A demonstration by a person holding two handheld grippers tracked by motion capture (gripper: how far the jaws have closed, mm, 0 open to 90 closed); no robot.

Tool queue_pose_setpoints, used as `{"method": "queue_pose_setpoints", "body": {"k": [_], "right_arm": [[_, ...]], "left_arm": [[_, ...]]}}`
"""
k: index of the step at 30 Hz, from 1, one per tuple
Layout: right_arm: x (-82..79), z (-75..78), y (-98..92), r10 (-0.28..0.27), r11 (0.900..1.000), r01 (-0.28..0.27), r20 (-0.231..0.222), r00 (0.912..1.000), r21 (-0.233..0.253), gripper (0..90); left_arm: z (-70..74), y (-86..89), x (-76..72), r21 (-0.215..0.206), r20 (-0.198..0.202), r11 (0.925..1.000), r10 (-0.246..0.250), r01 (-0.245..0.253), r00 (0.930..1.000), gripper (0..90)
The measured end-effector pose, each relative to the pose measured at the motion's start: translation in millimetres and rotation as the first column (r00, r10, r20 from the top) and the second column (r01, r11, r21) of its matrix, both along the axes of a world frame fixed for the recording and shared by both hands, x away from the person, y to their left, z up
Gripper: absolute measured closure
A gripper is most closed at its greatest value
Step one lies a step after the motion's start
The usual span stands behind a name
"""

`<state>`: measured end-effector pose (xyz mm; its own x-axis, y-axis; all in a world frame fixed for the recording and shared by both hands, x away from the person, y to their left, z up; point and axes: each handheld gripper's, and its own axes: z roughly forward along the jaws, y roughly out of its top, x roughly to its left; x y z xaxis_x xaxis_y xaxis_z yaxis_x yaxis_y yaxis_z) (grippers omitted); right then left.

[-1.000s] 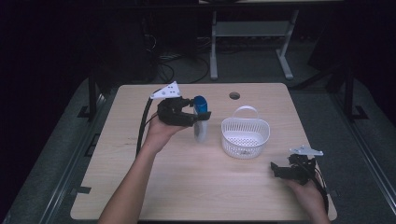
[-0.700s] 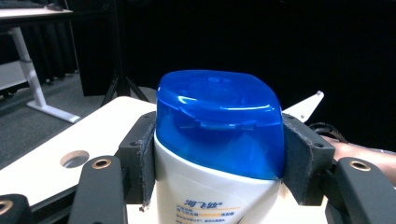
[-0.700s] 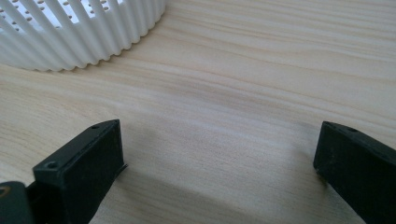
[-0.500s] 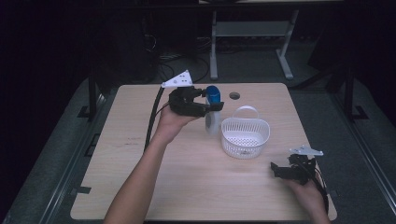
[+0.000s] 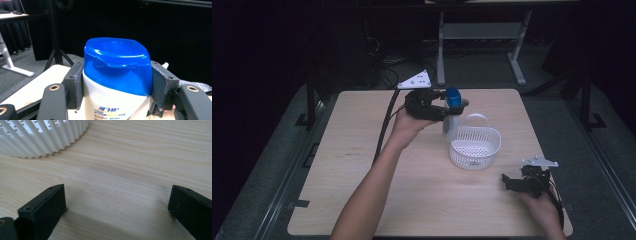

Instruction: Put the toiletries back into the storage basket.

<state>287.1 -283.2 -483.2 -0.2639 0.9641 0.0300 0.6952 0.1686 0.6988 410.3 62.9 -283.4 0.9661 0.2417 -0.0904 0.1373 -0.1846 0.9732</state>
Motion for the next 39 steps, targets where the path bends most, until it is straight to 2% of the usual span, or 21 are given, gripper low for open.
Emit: {"method": "queue_pose_setpoints", "body": {"k": [5, 14, 29, 39], "right_arm": [[0.1, 0.0, -0.3, 0.001, 1.0, -0.001, 0.001, 1.0, 0.0, 1.0], [0.1, 0.0, -0.2, 0.001, 1.0, -0.001, 0.001, 1.0, -0.001, 1.0], [0.1, 0.0, -0.2, 0.0, 1.0, 0.0, 0.001, 1.0, 0.0, 1.0], [0.1, 0.0, 0.0, -0.001, 1.0, 0.001, 0.0, 1.0, 0.001, 1.0]], "left_arm": [[-1.1, -14.4, 0.9, 0.002, 0.004, 0.9997, -0.026, 0.026, 0.9996, 37.4], [-8.3, -25.1, 2.0, 0.004, 0.006, 0.999, -0.045, 0.045, 0.999, 37.4], [-44.2, -30.4, 6.8, 0.024, -0.018, 0.9987, -0.044, 0.044, 0.9989, 37.4], [-60.2, -30.1, 9.7, 0.037, -0.025, 0.9988, -0.03, 0.031, 0.9992, 37.4]]}}
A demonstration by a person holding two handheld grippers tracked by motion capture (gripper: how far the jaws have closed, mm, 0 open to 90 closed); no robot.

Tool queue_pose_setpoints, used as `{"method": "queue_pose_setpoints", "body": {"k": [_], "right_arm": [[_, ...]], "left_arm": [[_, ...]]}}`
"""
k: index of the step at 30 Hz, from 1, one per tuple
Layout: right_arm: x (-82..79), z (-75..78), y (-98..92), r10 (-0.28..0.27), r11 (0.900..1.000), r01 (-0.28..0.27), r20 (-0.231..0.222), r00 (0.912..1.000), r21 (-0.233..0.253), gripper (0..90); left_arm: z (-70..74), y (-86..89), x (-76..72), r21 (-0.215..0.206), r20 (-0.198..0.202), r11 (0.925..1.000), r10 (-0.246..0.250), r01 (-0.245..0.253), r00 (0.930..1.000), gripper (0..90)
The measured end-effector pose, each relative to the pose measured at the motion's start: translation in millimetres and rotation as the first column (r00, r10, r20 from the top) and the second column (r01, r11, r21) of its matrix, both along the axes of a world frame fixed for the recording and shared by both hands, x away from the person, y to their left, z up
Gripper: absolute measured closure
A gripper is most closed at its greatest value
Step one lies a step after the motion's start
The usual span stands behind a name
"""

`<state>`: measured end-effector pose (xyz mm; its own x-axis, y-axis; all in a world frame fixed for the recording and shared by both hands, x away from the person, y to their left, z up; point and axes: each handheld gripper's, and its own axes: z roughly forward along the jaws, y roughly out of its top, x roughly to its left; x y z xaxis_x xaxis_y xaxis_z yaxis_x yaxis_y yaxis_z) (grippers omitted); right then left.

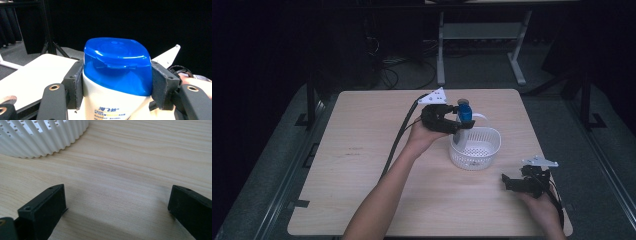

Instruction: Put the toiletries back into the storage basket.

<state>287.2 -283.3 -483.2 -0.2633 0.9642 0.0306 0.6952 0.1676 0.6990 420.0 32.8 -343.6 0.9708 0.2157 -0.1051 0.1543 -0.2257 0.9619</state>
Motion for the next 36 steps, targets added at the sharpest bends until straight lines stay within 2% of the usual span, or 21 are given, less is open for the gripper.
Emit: {"method": "queue_pose_setpoints", "body": {"k": [36], "right_arm": [[0.1, -0.1, -0.1, 0.001, 1.0, -0.001, 0.002, 1.0, -0.002, 1.0]], "left_arm": [[-43.7, -4.5, -3.0, 0.027, -0.004, 0.9996, 0.009, -0.009, 0.9999, 37.2]]}}
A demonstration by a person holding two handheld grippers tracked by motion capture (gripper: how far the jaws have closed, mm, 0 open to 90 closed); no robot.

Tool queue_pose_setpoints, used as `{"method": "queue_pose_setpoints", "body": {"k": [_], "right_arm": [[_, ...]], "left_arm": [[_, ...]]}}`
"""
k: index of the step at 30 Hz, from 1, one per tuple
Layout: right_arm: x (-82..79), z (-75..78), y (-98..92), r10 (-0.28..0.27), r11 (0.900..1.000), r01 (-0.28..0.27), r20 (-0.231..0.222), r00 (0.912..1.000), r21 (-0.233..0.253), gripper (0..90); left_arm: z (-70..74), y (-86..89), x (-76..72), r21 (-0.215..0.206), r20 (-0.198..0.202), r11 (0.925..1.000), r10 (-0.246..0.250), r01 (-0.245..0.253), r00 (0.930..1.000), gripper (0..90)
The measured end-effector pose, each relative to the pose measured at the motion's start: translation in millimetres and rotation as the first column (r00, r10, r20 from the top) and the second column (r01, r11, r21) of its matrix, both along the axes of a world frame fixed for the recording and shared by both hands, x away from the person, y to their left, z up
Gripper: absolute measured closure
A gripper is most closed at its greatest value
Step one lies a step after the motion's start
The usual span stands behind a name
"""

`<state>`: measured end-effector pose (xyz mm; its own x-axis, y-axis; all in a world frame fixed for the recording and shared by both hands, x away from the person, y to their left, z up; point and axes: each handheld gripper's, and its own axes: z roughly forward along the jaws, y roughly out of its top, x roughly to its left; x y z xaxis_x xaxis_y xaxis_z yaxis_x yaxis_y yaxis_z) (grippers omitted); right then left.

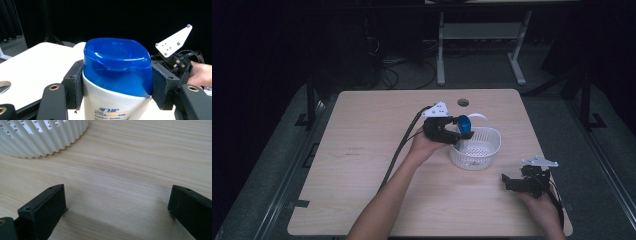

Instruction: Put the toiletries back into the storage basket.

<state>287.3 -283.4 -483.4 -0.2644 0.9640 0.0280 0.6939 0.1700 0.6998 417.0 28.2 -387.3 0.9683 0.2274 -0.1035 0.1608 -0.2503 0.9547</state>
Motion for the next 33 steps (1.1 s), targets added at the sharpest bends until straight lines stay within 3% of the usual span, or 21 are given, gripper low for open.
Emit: {"method": "queue_pose_setpoints", "body": {"k": [12, 16, 26, 33], "right_arm": [[0.0, 0.0, 0.0, 0.0, 1.0, 0.0, 0.0, 1.0, -0.001, 1.0], [0.0, 0.0, 0.0, 0.0, 1.0, 0.0, 0.0, 1.0, 0.0, 1.0], [-0.1, 0.0, 0.2, -0.001, 1.0, 0.001, -0.001, 1.0, 0.0, 0.9], [-0.1, 0.0, 0.2, 0.0, 1.0, 0.0, -0.001, 1.0, -0.001, 1.0]], "left_arm": [[-11.3, -0.2, -1.5, 0.027, 0.012, 0.9995, 0.017, -0.017, 0.9998, 37.1], [-14.9, 0.2, -1.9, 0.016, 0.011, 0.9996, 0.023, -0.023, 0.9997, 37.0], [-16.0, 2.6, -3.2, 0.002, 0.005, 0.9997, 0.023, -0.023, 0.9997, 36.5], [-15.4, 1.8, -3.6, 0.018, 0.017, 0.9994, 0.029, -0.029, 0.9994, 34.0]]}}
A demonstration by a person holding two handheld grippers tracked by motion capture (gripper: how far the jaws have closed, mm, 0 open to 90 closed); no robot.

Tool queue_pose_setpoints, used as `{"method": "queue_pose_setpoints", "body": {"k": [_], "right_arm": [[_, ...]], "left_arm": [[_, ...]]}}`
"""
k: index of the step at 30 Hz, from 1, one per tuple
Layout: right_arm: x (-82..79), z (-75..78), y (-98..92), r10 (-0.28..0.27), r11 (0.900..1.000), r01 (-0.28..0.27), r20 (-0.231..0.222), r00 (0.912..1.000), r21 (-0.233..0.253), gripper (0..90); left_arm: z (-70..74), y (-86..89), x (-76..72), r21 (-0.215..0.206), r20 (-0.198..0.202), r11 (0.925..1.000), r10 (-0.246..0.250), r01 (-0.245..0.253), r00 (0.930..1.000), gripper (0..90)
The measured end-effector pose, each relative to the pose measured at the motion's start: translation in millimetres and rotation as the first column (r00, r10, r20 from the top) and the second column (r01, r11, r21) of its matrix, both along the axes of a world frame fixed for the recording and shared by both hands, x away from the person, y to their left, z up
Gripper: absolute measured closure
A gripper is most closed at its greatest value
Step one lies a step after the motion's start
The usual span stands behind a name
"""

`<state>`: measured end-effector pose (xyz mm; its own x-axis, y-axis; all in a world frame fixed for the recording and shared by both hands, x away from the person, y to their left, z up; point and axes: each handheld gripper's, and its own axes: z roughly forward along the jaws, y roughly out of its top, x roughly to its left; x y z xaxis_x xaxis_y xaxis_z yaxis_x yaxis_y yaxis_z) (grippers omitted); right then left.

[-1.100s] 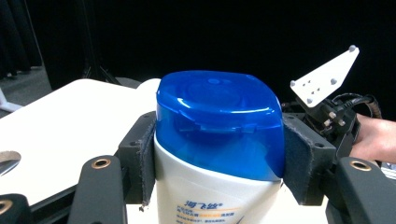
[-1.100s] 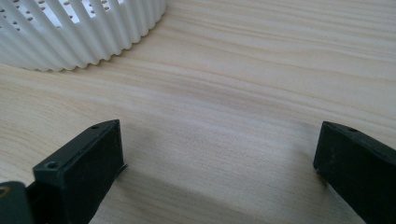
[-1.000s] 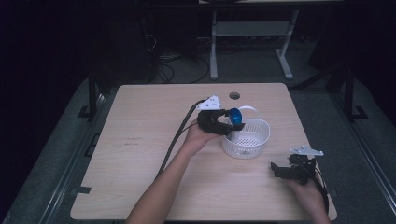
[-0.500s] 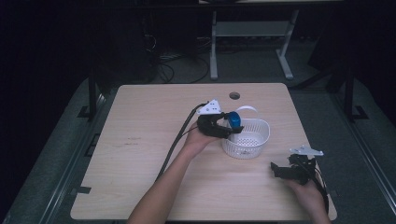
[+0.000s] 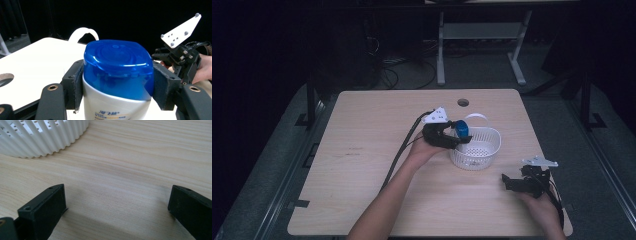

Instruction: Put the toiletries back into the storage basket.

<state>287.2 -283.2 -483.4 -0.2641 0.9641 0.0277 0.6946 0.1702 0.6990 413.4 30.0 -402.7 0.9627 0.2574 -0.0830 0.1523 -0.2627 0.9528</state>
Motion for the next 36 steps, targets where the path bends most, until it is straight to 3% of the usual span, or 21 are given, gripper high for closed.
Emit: {"method": "queue_pose_setpoints", "body": {"k": [4, 13, 26, 32, 36], "right_arm": [[0.0, 0.0, 0.0, 0.0, 1.0, 0.0, 0.0, 1.0, 0.0, 1.0], [0.0, 0.0, -0.1, 0.0, 1.0, 0.0, 0.0, 1.0, 0.001, 1.0], [0.1, 0.0, -0.1, 0.001, 1.0, -0.001, 0.001, 1.0, -0.001, 1.0], [0.1, -0.1, 0.0, 0.001, 1.0, -0.001, 0.002, 1.0, -0.002, 1.0], [0.0, 0.0, 0.0, 0.0, 1.0, 0.0, 0.001, 1.0, -0.002, 1.0]], "left_arm": [[-1.1, -2.3, -0.6, 0.013, 0.005, 0.9999, 0.01, -0.01, 0.9999, 29.8], [1.6, -0.3, -1.0, -0.006, -0.013, 0.9998, 0.02, -0.02, 0.9997, 13.8], [15.7, 21.2, -10.9, 0.04, -0.016, 0.9988, 0.029, -0.029, 0.9994, 13.3], [21.3, 41.8, -19.5, 0.059, -0.02, 0.9969, 0.052, -0.051, 0.9984, 13.3], [23.8, 58.4, -28.0, 0.1, -0.024, 0.9911, 0.091, -0.088, 0.9956, 13.3]]}}
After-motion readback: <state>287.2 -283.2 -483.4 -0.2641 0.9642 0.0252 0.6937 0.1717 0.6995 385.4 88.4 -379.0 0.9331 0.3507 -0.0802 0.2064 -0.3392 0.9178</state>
